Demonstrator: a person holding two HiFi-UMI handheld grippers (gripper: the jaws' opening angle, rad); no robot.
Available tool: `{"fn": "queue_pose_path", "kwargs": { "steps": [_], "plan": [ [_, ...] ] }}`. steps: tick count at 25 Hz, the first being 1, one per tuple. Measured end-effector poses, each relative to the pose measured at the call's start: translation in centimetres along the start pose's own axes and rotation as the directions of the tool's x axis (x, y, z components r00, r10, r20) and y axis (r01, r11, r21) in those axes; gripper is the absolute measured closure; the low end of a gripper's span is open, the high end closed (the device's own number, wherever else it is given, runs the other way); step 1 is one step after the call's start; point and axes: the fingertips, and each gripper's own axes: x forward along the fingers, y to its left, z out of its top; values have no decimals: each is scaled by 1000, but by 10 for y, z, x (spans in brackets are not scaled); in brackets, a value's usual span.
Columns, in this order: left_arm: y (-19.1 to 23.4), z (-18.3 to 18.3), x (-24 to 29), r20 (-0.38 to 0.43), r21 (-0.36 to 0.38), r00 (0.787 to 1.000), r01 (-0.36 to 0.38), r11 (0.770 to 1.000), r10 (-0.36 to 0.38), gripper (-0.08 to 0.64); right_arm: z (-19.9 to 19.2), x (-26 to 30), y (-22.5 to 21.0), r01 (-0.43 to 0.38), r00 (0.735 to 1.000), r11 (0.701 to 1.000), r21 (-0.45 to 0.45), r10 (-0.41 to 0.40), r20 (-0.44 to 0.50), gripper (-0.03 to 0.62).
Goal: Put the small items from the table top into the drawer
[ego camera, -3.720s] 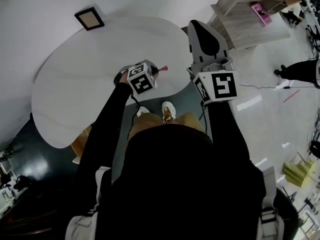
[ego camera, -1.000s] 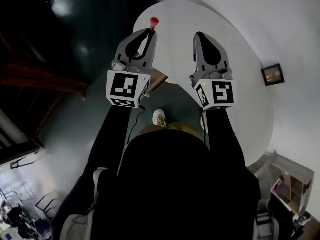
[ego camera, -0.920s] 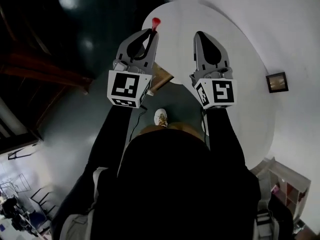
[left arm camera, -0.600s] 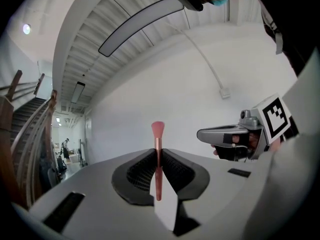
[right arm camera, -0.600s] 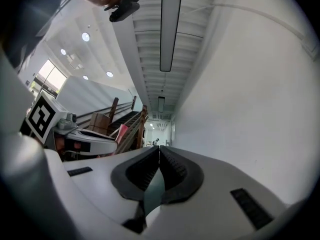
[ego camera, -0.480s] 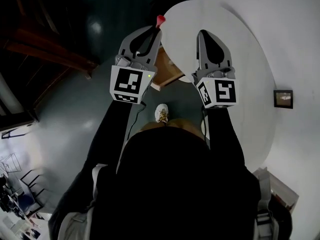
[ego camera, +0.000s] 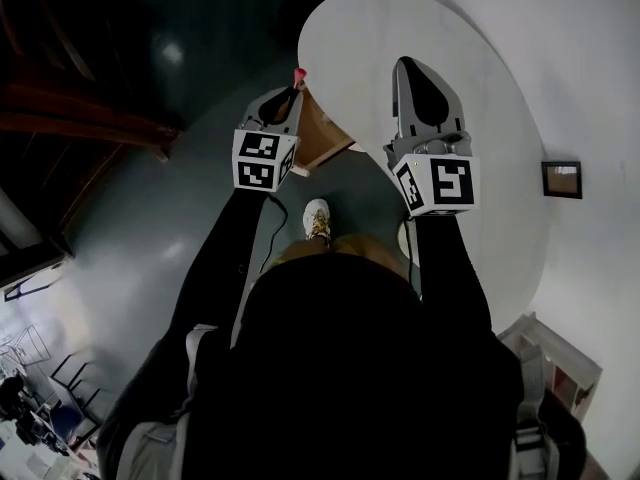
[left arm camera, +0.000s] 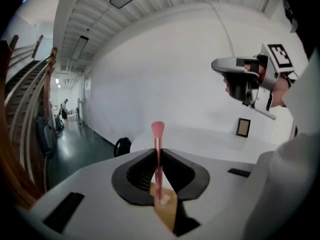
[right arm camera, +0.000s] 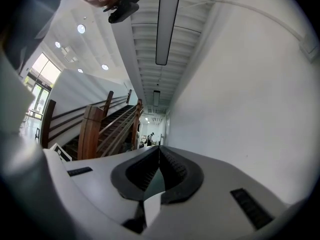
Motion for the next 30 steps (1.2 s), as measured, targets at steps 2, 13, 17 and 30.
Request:
{"fn": "queue_pose_path", "kwargs": {
  "steps": [2, 13, 17, 30],
  "plan": [
    [1, -29, 10, -68, -31, 998, 10, 999, -12, 505, -3, -3, -3, 8, 1000, 1000, -3, -8, -9, 565],
    [5, -130, 43, -325, -167, 944, 1, 986, -56, 505, -12, -12, -12, 36, 998, 999, -23, -37, -43, 565],
    [4, -153, 46, -389, -219, 919, -20, 976, -68, 505, -14, -15, -13, 42, 998, 999, -23, -43, -50, 565],
    [6, -175, 42, -444, -274, 893, -49, 961, -81, 503, -16, -20, -12, 51, 997, 998, -31, -53, -62, 565]
  ]
}}
